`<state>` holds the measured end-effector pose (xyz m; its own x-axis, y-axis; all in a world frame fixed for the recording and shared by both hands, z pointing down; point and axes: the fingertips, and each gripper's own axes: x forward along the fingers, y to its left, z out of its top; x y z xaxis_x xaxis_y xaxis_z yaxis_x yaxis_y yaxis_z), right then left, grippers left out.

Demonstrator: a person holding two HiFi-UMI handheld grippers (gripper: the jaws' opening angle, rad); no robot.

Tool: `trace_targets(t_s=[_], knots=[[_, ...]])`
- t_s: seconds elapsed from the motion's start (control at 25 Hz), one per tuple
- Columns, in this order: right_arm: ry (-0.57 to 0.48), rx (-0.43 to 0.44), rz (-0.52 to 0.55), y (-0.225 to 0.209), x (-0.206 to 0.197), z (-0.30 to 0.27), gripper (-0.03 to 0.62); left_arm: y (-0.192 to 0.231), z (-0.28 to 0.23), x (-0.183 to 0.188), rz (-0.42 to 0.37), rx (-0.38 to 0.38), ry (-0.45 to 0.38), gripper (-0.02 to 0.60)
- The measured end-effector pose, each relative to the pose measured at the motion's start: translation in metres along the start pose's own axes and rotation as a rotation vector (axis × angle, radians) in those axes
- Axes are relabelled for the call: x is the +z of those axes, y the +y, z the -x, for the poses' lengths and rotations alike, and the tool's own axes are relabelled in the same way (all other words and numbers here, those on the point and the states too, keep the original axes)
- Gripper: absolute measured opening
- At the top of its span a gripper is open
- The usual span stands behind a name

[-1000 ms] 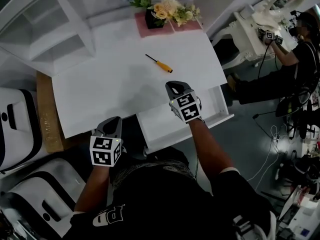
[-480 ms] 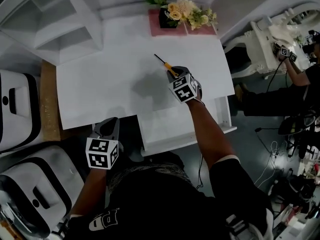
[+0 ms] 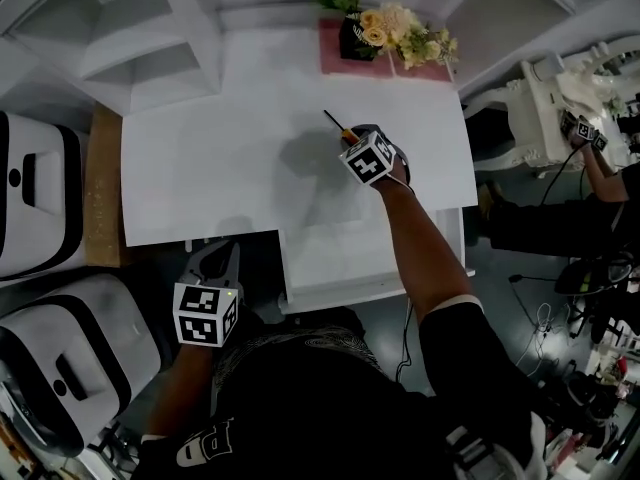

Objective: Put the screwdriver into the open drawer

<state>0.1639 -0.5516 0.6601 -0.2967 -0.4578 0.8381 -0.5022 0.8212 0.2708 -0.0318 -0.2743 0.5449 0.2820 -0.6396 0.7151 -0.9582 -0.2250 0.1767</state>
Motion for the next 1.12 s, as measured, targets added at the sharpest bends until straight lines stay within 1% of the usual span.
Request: trace_targets(t_s=[0.28,0.56,0.8,1.12], knots=[[0.064,0.059,0.018,0.001,0.000,-0.011,0.118,0.002,0.003,-0.007,0.006,0.010,0.009,0.011],[0.110,0.088,0.034,0.004,0.000,-0.013,0.098,0.001,0.008,-0.005,0.012,-0.003,-0.015,0.011],[0.135,0.068,0.123,0.013,0.002,-0.008,0.081,0.007,0.019,-0.006,0.024,0.002,-0.034,0.011],[0.109,0.033,0.130,0.015,0.013,0.016,0.077,0.011,0.031,-0.004,0.016,-0.003,-0.063,0.011]])
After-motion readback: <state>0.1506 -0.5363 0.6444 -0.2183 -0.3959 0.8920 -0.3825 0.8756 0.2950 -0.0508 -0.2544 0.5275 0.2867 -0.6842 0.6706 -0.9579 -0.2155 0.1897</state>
